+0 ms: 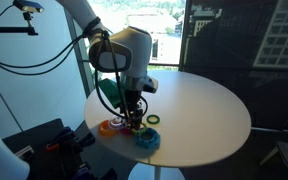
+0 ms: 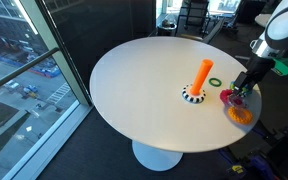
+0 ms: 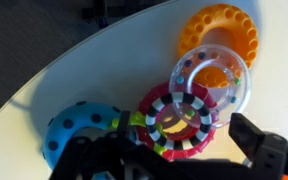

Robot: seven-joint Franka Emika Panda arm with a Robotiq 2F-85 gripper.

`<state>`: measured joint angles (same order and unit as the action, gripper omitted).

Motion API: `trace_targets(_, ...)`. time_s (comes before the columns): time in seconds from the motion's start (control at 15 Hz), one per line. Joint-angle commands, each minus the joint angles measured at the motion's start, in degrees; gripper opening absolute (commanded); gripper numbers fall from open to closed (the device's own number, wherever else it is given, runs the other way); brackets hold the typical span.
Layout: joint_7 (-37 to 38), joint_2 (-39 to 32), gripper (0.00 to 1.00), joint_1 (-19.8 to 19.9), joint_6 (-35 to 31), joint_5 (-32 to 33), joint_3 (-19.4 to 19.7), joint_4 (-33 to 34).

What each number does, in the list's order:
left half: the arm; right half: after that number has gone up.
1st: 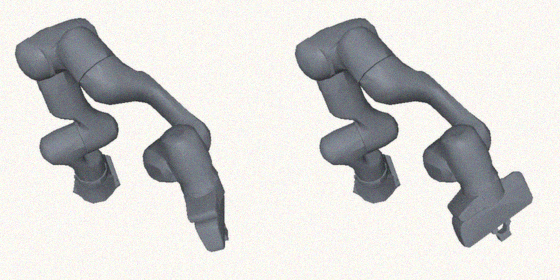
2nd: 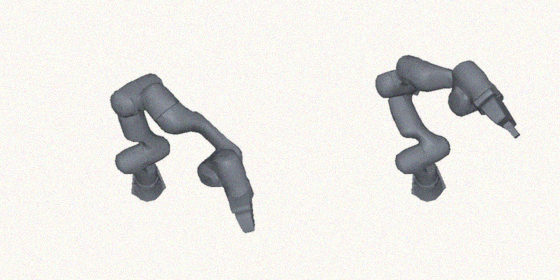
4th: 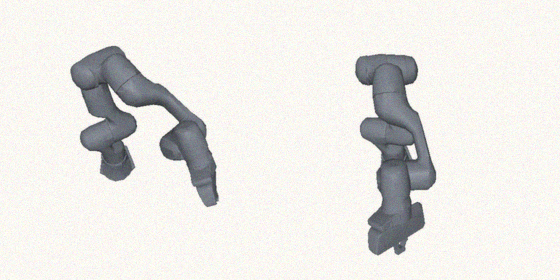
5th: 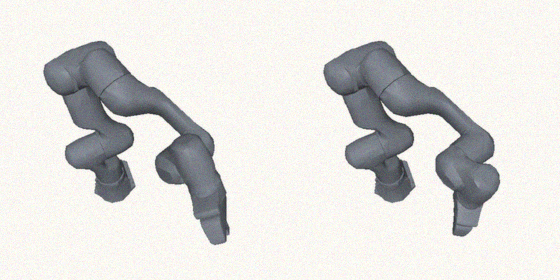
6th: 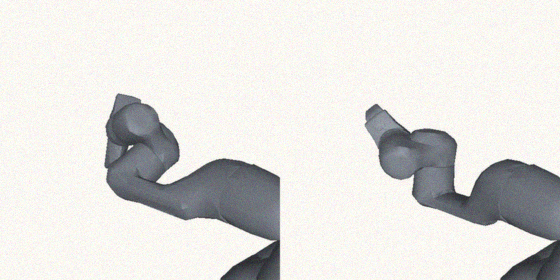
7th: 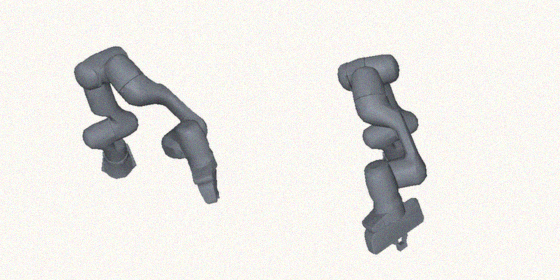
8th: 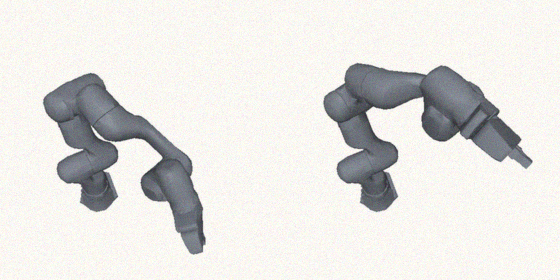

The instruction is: Put the black and white ring on the orange stand.

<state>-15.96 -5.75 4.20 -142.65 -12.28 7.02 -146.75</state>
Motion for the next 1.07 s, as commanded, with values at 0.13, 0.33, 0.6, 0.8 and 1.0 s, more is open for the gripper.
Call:
trace_targets(0.13,-1.9,-1.5,1.00,1.5,-0.6,-2.1,-1.6,1.9)
trace_targets(0.33,-1.7,-2.1,1.00,1.5,-0.5,-2.2,-2.0,2.6)
trace_targets(0.6,-1.5,-3.3,1.00,1.7,-0.8,-2.0,-2.3,3.3)
trace_targets(0.8,-1.5,-4.0,1.00,1.9,-0.9,-2.0,-2.5,3.7)
trace_targets(1.0,-1.4,-4.6,1.00,2.0,-0.9,-2.0,-2.8,4.1)
